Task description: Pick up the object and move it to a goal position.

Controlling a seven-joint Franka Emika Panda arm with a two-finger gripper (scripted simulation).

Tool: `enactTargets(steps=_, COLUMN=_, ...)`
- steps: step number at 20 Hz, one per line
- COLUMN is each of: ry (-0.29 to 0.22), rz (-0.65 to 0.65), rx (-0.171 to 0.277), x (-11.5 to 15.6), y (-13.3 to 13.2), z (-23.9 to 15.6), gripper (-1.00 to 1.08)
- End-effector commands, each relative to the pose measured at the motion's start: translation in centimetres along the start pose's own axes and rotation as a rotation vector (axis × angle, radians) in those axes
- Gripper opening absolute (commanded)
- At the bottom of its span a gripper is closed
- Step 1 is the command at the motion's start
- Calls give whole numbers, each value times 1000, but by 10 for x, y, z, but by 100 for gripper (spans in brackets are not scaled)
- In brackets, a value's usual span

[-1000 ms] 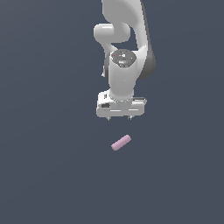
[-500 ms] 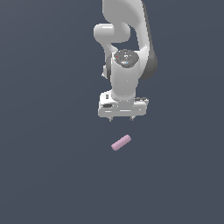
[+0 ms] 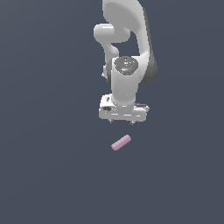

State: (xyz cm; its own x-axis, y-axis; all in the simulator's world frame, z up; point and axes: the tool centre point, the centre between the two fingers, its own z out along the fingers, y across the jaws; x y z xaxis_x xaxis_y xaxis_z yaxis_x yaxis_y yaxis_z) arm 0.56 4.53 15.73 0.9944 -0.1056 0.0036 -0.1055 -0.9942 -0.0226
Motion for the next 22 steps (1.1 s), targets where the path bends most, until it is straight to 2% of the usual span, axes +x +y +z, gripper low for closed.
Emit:
enactTargets(steps=1, ry=-1, rz=57, rx=1, x=3, y=-1, z=6, gripper=100)
enactTargets(steps=22, ry=-2, rz=630, rx=-11, x=29, y=-7, z=67, gripper=100)
